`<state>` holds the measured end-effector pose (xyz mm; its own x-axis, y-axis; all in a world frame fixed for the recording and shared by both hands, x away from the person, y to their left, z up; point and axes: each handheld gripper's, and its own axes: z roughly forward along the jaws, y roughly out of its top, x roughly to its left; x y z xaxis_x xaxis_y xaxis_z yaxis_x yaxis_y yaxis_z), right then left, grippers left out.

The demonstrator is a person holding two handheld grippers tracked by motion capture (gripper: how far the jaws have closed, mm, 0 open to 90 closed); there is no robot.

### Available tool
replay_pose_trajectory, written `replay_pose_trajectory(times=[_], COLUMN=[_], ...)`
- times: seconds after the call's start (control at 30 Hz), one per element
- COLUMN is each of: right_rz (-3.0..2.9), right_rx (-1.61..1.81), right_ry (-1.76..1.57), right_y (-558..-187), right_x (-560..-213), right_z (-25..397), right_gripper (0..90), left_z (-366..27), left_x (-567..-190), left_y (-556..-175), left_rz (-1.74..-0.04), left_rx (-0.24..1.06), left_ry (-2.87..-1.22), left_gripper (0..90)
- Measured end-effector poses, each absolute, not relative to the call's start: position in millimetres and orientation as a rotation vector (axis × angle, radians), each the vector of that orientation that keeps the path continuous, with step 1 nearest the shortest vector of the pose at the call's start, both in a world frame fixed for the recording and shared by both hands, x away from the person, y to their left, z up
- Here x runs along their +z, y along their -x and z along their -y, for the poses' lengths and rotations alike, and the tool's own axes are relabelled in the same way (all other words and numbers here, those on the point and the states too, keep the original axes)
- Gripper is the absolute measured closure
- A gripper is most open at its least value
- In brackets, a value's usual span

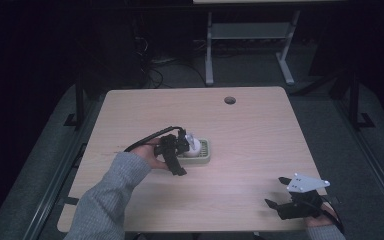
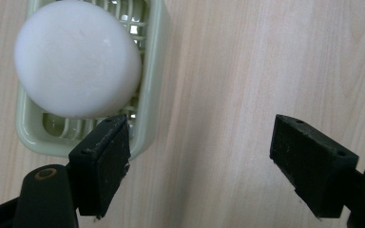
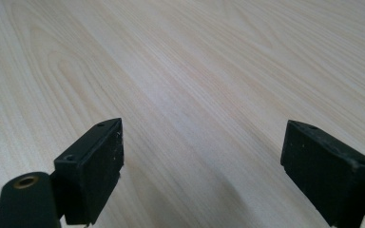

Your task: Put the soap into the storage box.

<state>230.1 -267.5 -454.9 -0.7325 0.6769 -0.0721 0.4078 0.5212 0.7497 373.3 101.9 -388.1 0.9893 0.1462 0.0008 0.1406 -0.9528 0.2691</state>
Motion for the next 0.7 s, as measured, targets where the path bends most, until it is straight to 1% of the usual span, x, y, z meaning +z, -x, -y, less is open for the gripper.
replay_pose_trajectory(times=[0.1,0.2,0.7], right_rz=[-2.410,-2.409,-2.412], right_rx=[1.053,1.053,1.052], right_ry=[-0.906,-0.910,-0.925], right_y=[-230,-230,-233], right_x=[-455,-456,-458], right_z=[268,268,266], right_gripper=[13.8,13.8,13.8], left_z=[-101,-101,-110], left_x=[-390,-390,-392], left_y=[-369,-364,-351], left_rz=[-0.194,-0.177,-0.189], left_rx=[0.044,0.034,0.053], left_ry=[-2.884,-2.857,-2.841], left_gripper=[20.6,21.5,20.7])
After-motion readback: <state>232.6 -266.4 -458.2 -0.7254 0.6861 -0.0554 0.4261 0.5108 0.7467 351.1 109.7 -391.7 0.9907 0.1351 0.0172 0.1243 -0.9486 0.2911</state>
